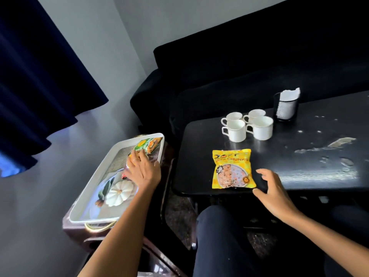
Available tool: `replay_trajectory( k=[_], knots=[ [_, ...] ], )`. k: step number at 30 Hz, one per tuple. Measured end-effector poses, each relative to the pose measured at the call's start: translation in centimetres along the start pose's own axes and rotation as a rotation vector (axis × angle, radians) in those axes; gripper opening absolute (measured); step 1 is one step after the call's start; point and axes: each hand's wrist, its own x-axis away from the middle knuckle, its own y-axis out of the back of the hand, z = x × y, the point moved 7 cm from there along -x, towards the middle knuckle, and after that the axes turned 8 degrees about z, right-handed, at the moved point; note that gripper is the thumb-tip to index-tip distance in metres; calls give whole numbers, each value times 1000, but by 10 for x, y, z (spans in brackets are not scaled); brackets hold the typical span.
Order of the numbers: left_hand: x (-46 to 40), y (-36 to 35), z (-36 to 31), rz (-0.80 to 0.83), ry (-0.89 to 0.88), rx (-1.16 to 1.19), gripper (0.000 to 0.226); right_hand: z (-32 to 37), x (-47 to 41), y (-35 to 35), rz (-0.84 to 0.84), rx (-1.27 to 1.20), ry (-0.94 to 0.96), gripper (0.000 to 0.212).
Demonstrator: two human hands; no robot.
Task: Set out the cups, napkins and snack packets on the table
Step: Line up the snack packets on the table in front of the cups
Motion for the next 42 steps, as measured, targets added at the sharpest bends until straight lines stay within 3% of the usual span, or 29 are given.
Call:
replay_trajectory(
  k=[4,13,18,21,24,27,30,32,37,39,42],
  knots=[
    [-11,2,19,34,98,96,77,-1,0,3,19,-38,-24,52],
    [-3,7,24,-97,8,341,49,0,1,3,45,-69,-59,50],
    [12,41,-1,-264,-219,314,54,4,-5,12,-32,-204,-121,46],
    [30,54,-31,-275,-354,334,54,20,-9,14,-101,-263,-139,31],
    [68,48,-67,-170,-505,394,56,52,-14,10,-70,-387,-95,18],
    [104,36,-96,-26,-605,437,55,91,-11,-4,96,-670,-67,9],
    [132,25,-123,150,-715,473,56,115,-1,-16,240,-857,-10,28],
    [145,23,-134,200,-759,475,57,117,3,-15,235,-892,4,37],
    [156,18,-146,335,-808,618,57,102,4,0,102,-924,14,34],
    [157,13,-148,448,-738,771,49,97,4,5,52,-916,19,35],
    [150,-1,-135,531,-382,982,42,92,4,8,22,-931,31,36]
  ],
)
